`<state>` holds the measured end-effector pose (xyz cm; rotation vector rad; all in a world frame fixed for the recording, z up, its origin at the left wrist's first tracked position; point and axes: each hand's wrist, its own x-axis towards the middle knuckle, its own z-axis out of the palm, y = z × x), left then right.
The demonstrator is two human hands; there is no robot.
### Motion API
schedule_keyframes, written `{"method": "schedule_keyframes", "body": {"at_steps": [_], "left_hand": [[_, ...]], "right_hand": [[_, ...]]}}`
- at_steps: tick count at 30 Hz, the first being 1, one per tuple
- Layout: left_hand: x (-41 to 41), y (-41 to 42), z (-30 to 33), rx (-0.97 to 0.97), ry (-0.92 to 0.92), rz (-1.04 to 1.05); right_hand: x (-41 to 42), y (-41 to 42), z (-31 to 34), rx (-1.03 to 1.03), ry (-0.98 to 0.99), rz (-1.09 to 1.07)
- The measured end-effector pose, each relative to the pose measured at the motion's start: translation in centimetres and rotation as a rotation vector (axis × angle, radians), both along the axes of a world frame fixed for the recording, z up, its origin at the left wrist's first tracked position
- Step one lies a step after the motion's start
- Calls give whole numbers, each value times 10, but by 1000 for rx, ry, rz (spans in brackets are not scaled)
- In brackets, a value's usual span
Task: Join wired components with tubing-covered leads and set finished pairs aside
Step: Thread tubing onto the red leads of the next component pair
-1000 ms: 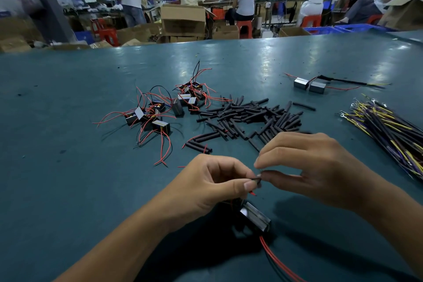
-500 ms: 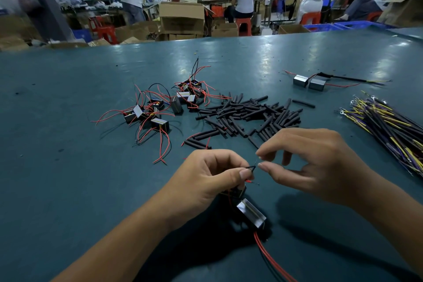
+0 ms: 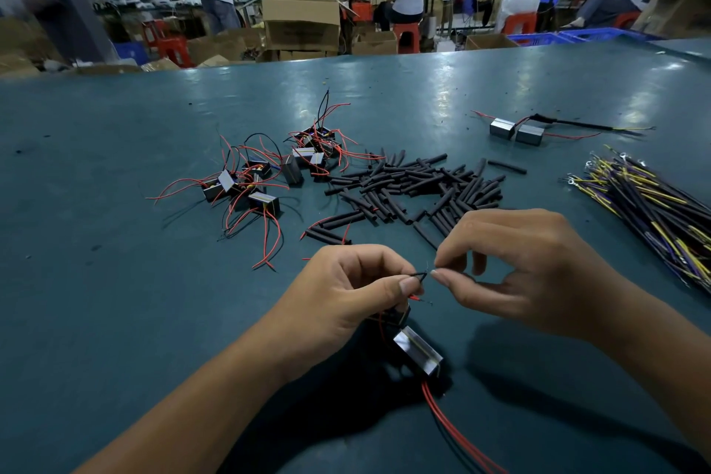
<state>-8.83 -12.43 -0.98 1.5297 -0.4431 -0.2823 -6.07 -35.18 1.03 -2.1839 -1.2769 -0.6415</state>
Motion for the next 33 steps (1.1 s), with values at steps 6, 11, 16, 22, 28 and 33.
{"method": "schedule_keyframes", "body": {"at_steps": [6, 11, 16, 22, 28, 33], "left_hand": [[-1, -1, 2, 4, 12, -5], [-1, -2, 3, 5, 11, -17], [0, -2, 1, 16, 14, -17], [-1, -1, 1, 7, 12, -14], [-1, -2, 1, 16, 9, -3], [-1, -2, 0, 22, 8, -7]], "right_hand": [[3, -2, 0, 9, 12, -25], [4, -1, 3, -96, -70, 17], [3, 1, 6, -106, -81, 28], [3, -1, 5, -102, -50, 10], [0, 0, 5, 96, 251, -64], [0, 6, 1, 220, 879, 45]]}}
